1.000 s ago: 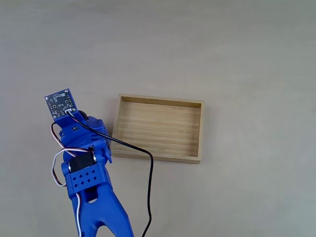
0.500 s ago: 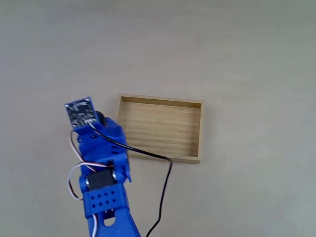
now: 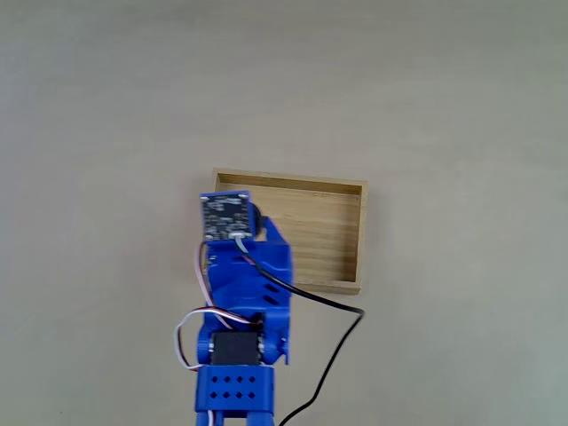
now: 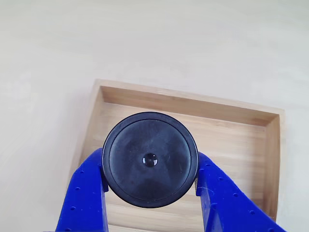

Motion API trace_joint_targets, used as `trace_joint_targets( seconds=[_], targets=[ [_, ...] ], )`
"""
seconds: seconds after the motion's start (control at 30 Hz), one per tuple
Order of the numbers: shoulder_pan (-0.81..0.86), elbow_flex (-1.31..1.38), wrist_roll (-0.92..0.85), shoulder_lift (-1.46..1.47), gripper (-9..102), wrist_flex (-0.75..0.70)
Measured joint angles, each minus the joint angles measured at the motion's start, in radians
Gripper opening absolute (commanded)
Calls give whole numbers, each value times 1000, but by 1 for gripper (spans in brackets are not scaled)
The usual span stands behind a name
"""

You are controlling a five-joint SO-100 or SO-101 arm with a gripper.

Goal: Place the black cylinder in the wooden box then return to rest.

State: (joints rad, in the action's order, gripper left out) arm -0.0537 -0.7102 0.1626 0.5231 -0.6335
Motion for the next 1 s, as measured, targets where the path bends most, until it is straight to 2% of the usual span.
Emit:
trace_joint_targets(
  seconds=[0.37,1.0],
  targets=[
    [133,-2,0,-44,19,0],
    [143,89,0,-311,19,43]
  ],
)
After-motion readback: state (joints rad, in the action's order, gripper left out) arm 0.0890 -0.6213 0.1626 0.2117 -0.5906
